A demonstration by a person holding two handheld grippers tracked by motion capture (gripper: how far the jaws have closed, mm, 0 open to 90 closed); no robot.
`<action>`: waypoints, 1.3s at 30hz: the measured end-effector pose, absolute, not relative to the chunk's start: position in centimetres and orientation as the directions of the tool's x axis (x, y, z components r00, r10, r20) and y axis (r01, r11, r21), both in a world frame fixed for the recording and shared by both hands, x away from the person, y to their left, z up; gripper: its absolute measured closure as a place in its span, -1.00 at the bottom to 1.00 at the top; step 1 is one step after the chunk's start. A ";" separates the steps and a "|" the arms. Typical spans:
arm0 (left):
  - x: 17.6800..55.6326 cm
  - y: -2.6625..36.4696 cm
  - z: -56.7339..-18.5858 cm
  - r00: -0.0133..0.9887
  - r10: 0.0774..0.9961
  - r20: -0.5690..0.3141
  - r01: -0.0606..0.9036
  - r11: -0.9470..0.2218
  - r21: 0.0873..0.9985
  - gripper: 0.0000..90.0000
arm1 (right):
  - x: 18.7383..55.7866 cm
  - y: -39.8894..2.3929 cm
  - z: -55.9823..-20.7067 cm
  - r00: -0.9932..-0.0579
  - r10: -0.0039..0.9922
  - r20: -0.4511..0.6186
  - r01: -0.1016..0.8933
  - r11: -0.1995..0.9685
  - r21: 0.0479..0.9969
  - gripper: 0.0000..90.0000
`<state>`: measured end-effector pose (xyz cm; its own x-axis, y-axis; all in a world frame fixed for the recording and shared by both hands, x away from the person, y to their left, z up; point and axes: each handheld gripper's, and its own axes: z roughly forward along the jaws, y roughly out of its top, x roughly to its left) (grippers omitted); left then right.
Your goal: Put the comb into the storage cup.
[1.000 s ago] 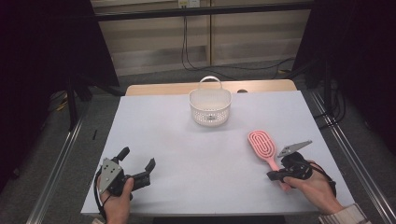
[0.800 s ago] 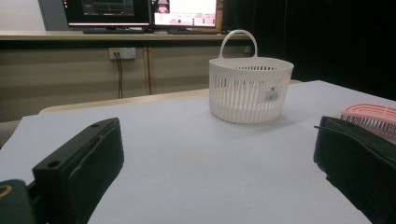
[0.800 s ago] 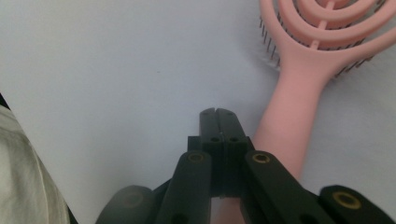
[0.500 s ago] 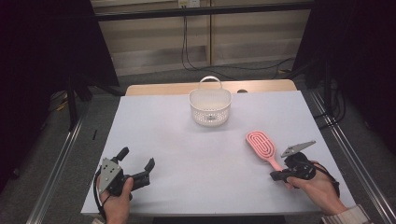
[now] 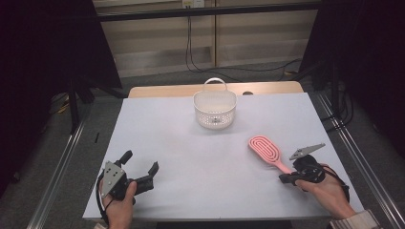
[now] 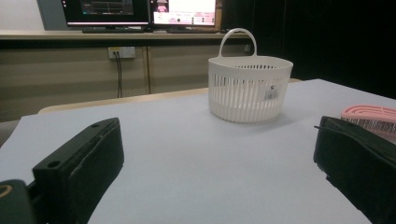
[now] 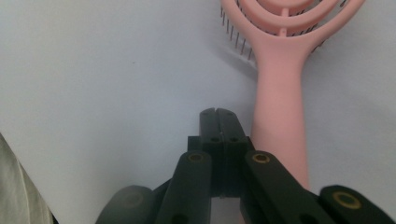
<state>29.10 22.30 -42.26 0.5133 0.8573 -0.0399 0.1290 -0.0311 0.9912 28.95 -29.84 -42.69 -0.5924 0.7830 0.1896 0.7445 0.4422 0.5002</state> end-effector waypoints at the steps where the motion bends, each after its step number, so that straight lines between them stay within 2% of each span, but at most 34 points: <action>1: 29.1 22.4 -42.2 0.512 0.858 -0.035 0.127 -0.036 0.991 -0.96 | 29.0 -29.8 -42.7 -0.595 0.781 0.190 0.743 0.444 0.500 1.00; 13: 29.1 22.3 -42.2 0.514 0.857 -0.037 0.127 -0.034 0.991 -0.96 | 28.9 -29.4 -42.4 -0.642 0.739 0.205 0.697 0.450 0.559 1.00; 21: 29.1 22.3 -42.2 0.516 0.856 -0.036 0.126 -0.034 0.991 -0.96 | 28.7 -29.2 -41.0 -0.668 0.727 0.159 0.610 0.412 0.677 0.99; 28: 29.1 22.4 -42.2 0.512 0.858 -0.037 0.125 -0.032 0.992 -0.96 | 28.7 -29.7 -40.9 -0.650 0.741 0.166 0.595 0.361 0.719 0.51; 29: 29.1 22.3 -42.2 0.514 0.857 -0.042 0.126 -0.027 0.992 -0.96 | 28.7 -29.8 -40.9 -0.652 0.741 0.160 0.589 0.362 0.723 0.36; 30: 29.1 22.4 -42.2 0.510 0.859 -0.038 0.125 -0.030 0.992 -0.96 | 28.8 -29.7 -40.8 -0.641 0.754 0.145 0.586 0.359 0.726 -0.07; 31: 29.1 22.3 -42.2 0.506 0.862 -0.033 0.121 -0.033 0.992 -0.96 | 28.8 -29.7 -40.8 -0.641 0.754 0.145 0.586 0.359 0.726 -0.07; 35: 29.0 22.4 -42.2 0.508 0.861 -0.036 0.122 -0.030 0.992 -0.96 | 29.1 -29.3 -41.1 -0.631 0.764 0.138 0.585 0.351 0.731 -0.60; 38: 29.1 22.4 -42.2 0.510 0.860 -0.035 0.124 -0.033 0.992 -0.96 | 29.3 -29.2 -40.9 -0.607 0.780 0.151 0.609 0.334 0.719 -0.69; 39: 29.1 22.4 -42.2 0.511 0.859 -0.036 0.125 -0.033 0.992 -0.96 | 29.3 -29.2 -40.9 -0.597 0.788 0.150 0.611 0.326 0.721 -0.79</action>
<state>29.07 22.39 -42.19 0.5107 0.8590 -0.0363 0.1253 -0.0326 0.9916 29.32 -29.19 -40.86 -0.5973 0.7879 0.1497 0.6113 0.3265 0.7209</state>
